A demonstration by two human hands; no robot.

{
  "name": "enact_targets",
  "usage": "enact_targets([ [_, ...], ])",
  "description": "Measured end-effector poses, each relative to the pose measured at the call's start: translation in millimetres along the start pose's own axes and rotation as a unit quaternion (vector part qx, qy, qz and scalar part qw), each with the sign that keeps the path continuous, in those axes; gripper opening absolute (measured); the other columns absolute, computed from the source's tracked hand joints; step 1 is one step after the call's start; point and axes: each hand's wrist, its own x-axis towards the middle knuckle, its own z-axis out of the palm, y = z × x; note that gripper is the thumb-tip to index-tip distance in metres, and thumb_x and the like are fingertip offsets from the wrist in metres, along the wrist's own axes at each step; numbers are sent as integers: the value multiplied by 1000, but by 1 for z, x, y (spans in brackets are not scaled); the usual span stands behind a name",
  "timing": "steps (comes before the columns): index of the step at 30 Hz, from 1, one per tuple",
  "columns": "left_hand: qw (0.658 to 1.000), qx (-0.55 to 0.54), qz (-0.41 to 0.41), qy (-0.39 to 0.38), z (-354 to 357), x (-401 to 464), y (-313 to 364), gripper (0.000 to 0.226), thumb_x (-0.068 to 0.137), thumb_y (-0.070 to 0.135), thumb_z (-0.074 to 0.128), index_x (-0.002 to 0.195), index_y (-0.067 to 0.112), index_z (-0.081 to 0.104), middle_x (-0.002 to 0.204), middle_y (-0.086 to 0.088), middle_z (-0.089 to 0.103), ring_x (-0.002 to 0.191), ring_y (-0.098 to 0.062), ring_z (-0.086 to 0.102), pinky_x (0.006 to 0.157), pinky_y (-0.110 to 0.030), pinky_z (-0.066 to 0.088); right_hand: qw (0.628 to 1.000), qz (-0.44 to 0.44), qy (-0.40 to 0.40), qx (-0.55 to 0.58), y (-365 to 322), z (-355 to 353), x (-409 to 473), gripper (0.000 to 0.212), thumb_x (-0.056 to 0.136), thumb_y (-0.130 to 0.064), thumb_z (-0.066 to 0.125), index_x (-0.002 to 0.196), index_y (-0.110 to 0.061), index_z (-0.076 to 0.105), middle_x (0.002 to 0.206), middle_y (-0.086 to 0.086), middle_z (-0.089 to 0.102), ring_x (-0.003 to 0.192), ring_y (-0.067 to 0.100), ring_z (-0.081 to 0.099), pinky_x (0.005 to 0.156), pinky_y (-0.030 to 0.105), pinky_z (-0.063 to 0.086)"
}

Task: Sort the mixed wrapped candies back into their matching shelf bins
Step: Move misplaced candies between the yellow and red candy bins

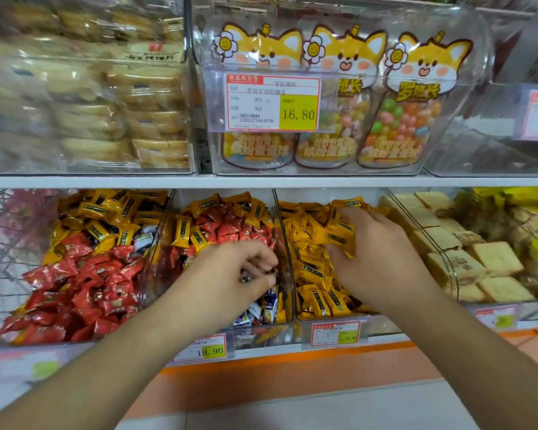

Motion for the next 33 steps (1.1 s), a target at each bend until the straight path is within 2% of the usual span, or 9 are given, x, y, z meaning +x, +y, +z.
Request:
enact_targets([
  [2, 993, 105, 19, -54, 6, 0, -7, 25, 93, 36, 74, 116, 41, 68, 117, 26, 64, 107, 7, 57, 97, -27, 51, 1000, 8, 3, -5, 2, 0, 1, 53, 94, -28, 70, 143, -16, 55, 137, 4, 60, 128, 24, 54, 100, 35, 47],
  [6, 971, 205, 56, -107, 14, 7, -14, 43, 92, 42, 73, 134, 39, 63, 147, 20, 49, 139, -4, 41, 115, -26, 36, 1000, -16, -23, 9, -2, 7, 0, 38, 95, -26, 68, 132, -19, 62, 132, -2, 58, 125, 19, 55, 97, 26, 44],
  [8, 965, 229, 65, -111, 18, 12, -20, 41, 89, 45, 76, 128, 39, 67, 140, 20, 53, 135, -6, 43, 113, -31, 39, 999, -26, -34, 14, -6, 9, -1, 37, 96, -26, 68, 132, -21, 61, 134, -4, 57, 125, 16, 54, 94, 21, 41],
  [12, 965, 239, 72, -82, 19, 17, -30, 17, 86, 45, 79, 98, 34, 75, 108, 22, 62, 112, -5, 51, 99, -35, 47, 998, -38, -45, 14, -9, 13, -2, 34, 97, -26, 67, 131, -23, 62, 132, -7, 57, 122, 13, 55, 87, 12, 36],
  [16, 963, 255, 71, -55, 6, 18, -38, 10, 88, 43, 78, 90, 34, 74, 101, 22, 62, 105, -3, 51, 96, -33, 47, 998, -42, -52, 10, -9, 14, -3, 33, 97, -27, 67, 129, -24, 62, 128, -8, 59, 119, 12, 56, 74, -3, 25],
  [19, 961, 269, 55, -29, -9, 18, -48, 8, 87, 40, 79, 89, 35, 74, 100, 22, 64, 105, -4, 54, 97, -36, 49, 997, -46, -54, 14, -9, 14, -4, 33, 97, -26, 68, 129, -23, 63, 128, -7, 60, 120, 13, 56, 78, -1, 25],
  [23, 953, 301, 37, -5, -16, 18, -50, 17, 89, 39, 77, 106, 37, 75, 114, 19, 68, 118, -10, 56, 110, -40, 41, 997, -53, -47, 18, -10, 14, -4, 32, 96, -24, 69, 127, -21, 64, 125, -6, 61, 118, 13, 57, 88, 15, 36],
  [26, 962, 264, 74, 4, -7, 16, -38, 21, 91, 42, 73, 112, 40, 74, 115, 22, 68, 117, -8, 53, 111, -38, 38, 997, -51, -47, 22, -11, 14, -4, 32, 96, -23, 68, 128, -21, 63, 125, -6, 61, 117, 13, 57, 89, 19, 38],
  [33, 980, 165, 50, -103, 34, 17, -21, 35, 88, 44, 77, 121, 33, 69, 121, 13, 65, 111, -10, 59, 95, -35, 52, 997, -55, -51, 14, -13, 14, -6, 31, 95, -20, 69, 125, -20, 64, 122, -4, 62, 115, 15, 58, 89, 19, 39],
])
